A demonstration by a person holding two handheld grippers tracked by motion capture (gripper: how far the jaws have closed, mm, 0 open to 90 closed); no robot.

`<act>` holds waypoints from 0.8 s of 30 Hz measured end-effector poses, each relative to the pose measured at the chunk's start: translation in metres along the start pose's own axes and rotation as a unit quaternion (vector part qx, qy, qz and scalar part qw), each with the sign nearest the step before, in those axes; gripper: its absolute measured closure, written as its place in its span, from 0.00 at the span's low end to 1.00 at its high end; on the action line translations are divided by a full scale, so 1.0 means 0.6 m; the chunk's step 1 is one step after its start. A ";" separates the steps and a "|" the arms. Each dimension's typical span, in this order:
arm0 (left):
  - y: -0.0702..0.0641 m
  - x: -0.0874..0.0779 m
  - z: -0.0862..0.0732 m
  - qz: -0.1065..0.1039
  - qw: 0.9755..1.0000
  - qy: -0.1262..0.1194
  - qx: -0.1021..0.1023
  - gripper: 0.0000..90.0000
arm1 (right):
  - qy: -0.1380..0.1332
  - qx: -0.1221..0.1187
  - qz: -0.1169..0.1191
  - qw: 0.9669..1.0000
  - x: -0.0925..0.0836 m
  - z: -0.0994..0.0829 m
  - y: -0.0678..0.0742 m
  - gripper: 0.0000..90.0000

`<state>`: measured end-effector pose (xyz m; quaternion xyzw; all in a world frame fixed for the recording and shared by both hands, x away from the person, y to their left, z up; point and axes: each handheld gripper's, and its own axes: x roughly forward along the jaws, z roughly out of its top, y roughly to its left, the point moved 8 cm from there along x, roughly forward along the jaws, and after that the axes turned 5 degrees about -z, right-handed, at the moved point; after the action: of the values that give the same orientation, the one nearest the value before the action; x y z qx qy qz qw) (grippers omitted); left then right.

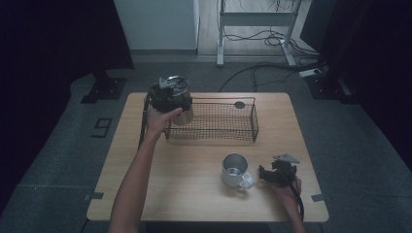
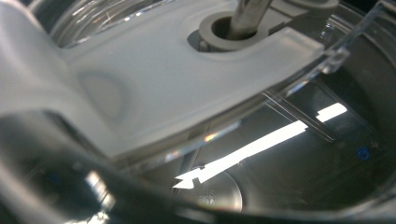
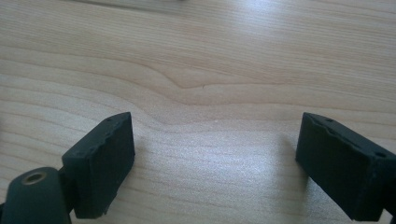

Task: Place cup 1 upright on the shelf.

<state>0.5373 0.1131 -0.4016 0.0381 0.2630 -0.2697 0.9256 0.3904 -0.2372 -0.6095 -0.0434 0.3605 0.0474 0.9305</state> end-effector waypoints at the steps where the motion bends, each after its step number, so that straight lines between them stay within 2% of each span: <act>1: 0.000 0.000 0.000 0.000 1.000 0.000 0.000 0.05 | 0.000 0.000 0.000 1.000 0.000 0.000 0.000 0.12; 8: -0.004 0.021 0.003 0.006 1.000 0.011 0.009 0.05 | 0.000 0.000 0.000 1.000 0.000 0.000 0.000 0.12; 14: -0.008 0.033 0.010 0.003 1.000 0.009 0.007 0.05 | 0.000 0.000 0.000 1.000 0.000 0.000 0.000 0.12; 24: -0.018 0.051 0.007 0.000 1.000 0.010 0.010 0.05 | 0.000 0.000 0.000 1.000 0.000 0.000 0.000 0.12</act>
<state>0.5558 0.0883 -0.4127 0.0502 0.2694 -0.2723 0.9224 0.3905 -0.2372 -0.6095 -0.0434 0.3604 0.0474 0.9306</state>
